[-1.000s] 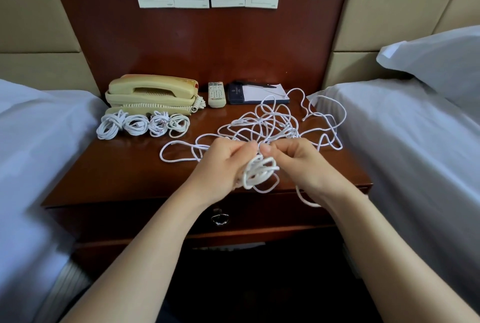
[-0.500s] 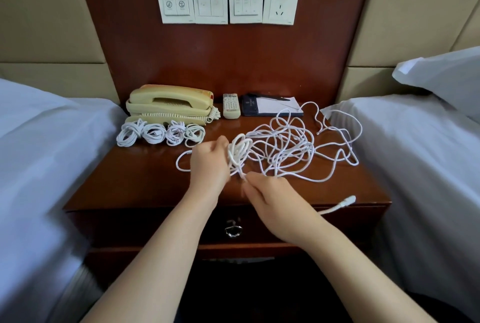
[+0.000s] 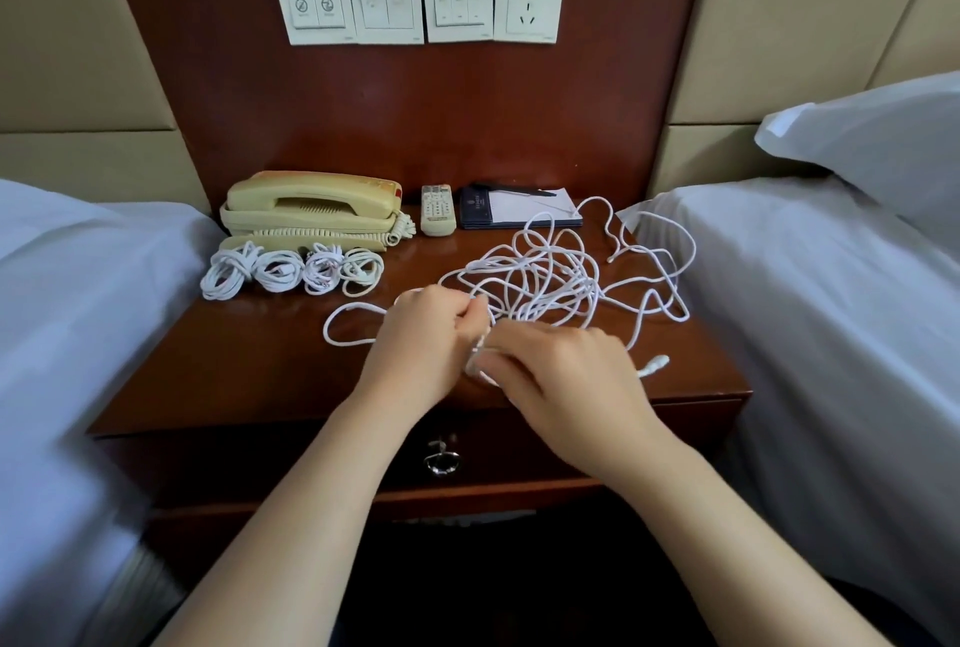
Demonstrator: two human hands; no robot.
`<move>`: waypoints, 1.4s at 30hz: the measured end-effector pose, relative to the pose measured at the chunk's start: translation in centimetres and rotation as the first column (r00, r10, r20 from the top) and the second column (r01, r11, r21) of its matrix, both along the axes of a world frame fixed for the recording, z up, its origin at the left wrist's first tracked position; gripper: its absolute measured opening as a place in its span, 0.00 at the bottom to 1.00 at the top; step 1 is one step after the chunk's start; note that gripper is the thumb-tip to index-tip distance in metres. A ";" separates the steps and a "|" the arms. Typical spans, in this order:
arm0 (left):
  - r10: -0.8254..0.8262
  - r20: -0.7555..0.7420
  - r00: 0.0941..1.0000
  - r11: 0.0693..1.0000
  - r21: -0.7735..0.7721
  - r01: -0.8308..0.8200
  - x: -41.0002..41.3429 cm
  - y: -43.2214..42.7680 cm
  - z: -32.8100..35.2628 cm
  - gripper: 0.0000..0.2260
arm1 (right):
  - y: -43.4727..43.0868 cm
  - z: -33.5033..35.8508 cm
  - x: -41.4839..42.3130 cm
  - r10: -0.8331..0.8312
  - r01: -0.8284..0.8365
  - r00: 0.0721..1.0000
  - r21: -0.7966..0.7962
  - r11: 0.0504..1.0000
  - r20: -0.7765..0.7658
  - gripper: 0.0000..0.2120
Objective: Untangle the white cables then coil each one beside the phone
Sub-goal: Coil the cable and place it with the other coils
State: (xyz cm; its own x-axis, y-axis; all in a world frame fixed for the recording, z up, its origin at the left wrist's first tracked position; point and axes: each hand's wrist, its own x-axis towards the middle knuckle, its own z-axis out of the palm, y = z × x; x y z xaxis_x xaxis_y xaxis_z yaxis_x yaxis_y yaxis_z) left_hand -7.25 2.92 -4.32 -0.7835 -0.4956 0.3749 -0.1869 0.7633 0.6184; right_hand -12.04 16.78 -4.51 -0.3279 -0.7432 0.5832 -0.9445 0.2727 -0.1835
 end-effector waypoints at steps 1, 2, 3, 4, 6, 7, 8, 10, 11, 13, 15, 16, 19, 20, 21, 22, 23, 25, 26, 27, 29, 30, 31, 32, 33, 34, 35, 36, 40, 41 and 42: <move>-0.064 0.022 0.998 0.998 0.016 0.063 0.1 0.1 0.0 0.22 | 0.5 0.4 -0.3 0.007 -0.005 0.999 -0.032 0.999 0.045 0.11; -0.141 0.048 0.989 0.989 0.041 0.139 0.2 0.1 -0.1 0.21 | 0.9 0.8 -0.4 -0.009 0.013 0.996 -0.046 0.999 0.094 0.13; -0.225 0.062 0.972 0.972 0.089 0.220 0.3 0.2 -0.3 0.21 | 1.2 1.1 -0.5 -0.043 0.049 0.991 -0.045 0.998 0.130 0.17; -0.299 0.062 0.952 0.946 0.152 0.287 0.3 0.1 -0.5 0.21 | 1.4 1.2 -0.7 -0.066 0.073 0.983 -0.035 0.997 0.174 0.22; -0.387 0.034 0.921 0.883 0.302 0.360 0.3 0.2 -0.5 0.22 | 1.7 1.3 -1.4 0.036 -0.004 0.913 -0.080 0.997 0.406 0.24; -0.409 0.003 0.912 0.852 0.359 0.381 0.4 0.4 -0.4 0.21 | 1.8 1.3 -2.0 0.134 -0.070 0.827 -0.136 0.988 0.546 0.24; -0.422 -0.033 0.906 0.823 0.405 0.398 0.6 0.7 -0.1 0.20 | 1.9 1.5 -2.4 0.210 -0.110 0.733 -0.192 0.975 0.647 0.24; -0.454 -0.102 0.885 0.757 0.480 0.444 0.9 1.4 0.3 0.21 | 1.8 1.4 -2.8 0.262 -0.105 0.622 -0.253 0.962 0.738 0.28; -0.473 -0.142 0.870 0.718 0.510 0.473 1.1 1.8 0.6 0.21 | 1.6 1.3 -2.7 0.269 -0.087 0.594 -0.272 0.958 0.758 0.28; -0.461 -0.225 0.858 0.651 0.572 0.500 1.4 2.4 1.0 0.22 | 0.9 0.8 -2.3 0.260 -0.025 0.572 -0.300 0.954 0.778 0.27; -0.376 -0.321 0.869 0.602 0.629 0.492 1.7 2.5 1.4 0.24 | 0.1 0.3 -1.9 0.240 0.032 0.599 -0.322 0.946 0.764 0.26; -0.317 -0.364 0.876 0.590 0.647 0.483 1.8 2.5 1.6 0.24 | -0.2 0.1 -1.7 0.222 0.052 0.628 -0.325 0.944 0.746 0.26; -0.099 -0.389 0.916 0.646 0.675 0.356 1.4 1.9 1.6 0.24 | -0.8 -0.3 -0.7 0.112 0.085 0.766 -0.274 0.958 0.632 0.24; -0.008 -0.374 0.927 0.664 0.691 0.285 1.2 1.7 1.5 0.24 | -0.9 -0.4 -0.3 0.075 0.085 0.804 -0.238 0.968 0.590 0.23; 0.089 -0.351 0.932 0.666 0.717 0.206 0.8 1.4 1.3 0.23 | -1.0 -0.6 0.0 0.042 0.075 0.836 -0.190 0.979 0.547 0.22; 0.170 -0.326 0.930 0.668 0.732 0.134 0.6 1.1 1.3 0.23 | -1.1 -0.7 0.2 0.024 0.050 0.858 -0.129 0.990 0.514 0.21; 0.227 -0.309 0.924 0.697 0.714 0.068 0.4 0.7 1.1 0.23 | -1.2 -0.8 0.4 0.025 0.010 0.869 -0.068 0.998 0.494 0.19; 0.269 -0.282 0.921 0.831 0.551 -0.075 0.4 0.1 0.9 0.24 | -1.2 -0.9 0.7 0.016 -0.053 0.893 0.070 0.996 0.450 0.16; 0.271 -0.268 0.925 0.894 0.426 -0.138 0.4 0.1 0.9 0.25 | -1.2 -0.7 1.0 -0.010 -0.050 0.923 0.145 0.988 0.386 0.14; 0.274 -0.257 0.927 0.934 0.300 -0.193 0.6 0.2 0.8 0.25 | -1.2 -0.5 1.3 -0.034 -0.030 0.950 0.199 0.980 0.311 0.12; 0.273 -0.243 0.931 0.960 0.121 -0.251 0.7 0.5 1.0 0.25 | -1.1 -0.1 1.7 -0.044 -0.005 0.980 0.240 0.971 0.196 0.09; 0.274 -0.236 0.932 0.962 0.061 -0.267 0.8 0.5 1.0 0.25 | -1.0 0.1 1.9 -0.045 0.005 0.988 0.257 0.967 0.150 0.09; 0.277 -0.228 0.933 0.959 0.014 -0.281 0.7 0.4 1.0 0.24 | -1.0 0.4 2.0 -0.045 0.015 0.993 0.261 0.965 0.107 0.10; 0.278 -0.211 0.937 0.957 -0.023 -0.289 0.7 0.2 1.0 0.24 | -0.9 0.7 2.0 -0.040 0.021 0.997 0.243 0.970 0.072 0.12; 0.278 -0.179 0.944 0.955 -0.052 -0.292 0.6 0.0 0.9 0.24 | -0.7 0.7 1.8 -0.033 0.028 0.999 0.217 0.976 0.018 0.14; 0.276 -0.134 0.952 0.955 -0.075 -0.288 0.5 -0.3 0.7 0.24 | -0.5 0.7 1.7 -0.041 0.046 0.999 0.165 0.985 -0.032 0.16; 0.263 -0.079 0.962 0.959 -0.085 -0.269 0.4 -0.3 0.5 0.24 | -0.1 0.7 1.4 -0.056 0.062 0.997 0.098 0.993 -0.059 0.17; 0.232 -0.020 0.972 0.968 -0.094 -0.233 0.3 -0.1 0.3 0.23 | 0.1 0.6 1.1 -0.064 0.067 0.995 0.049 0.997 -0.078 0.17; 0.033 0.208 0.978 0.985 -0.170 0.003 -0.1 1.2 0.4 0.18 | 1.2 0.8 -0.5 0.042 -0.041 0.999 0.020 0.999 -0.004 0.16; -0.035 0.239 0.970 0.987 -0.145 0.071 -0.1 1.4 0.4 0.15 | 1.5 1.2 -0.9 0.050 -0.051 0.997 0.019 0.998 0.057 0.16; -0.124 0.243 0.962 0.986 -0.080 0.147 -0.1 1.5 0.4 0.13 | 1.8 1.3 -1.3 0.054 -0.057 0.989 0.020 0.998 0.140 0.17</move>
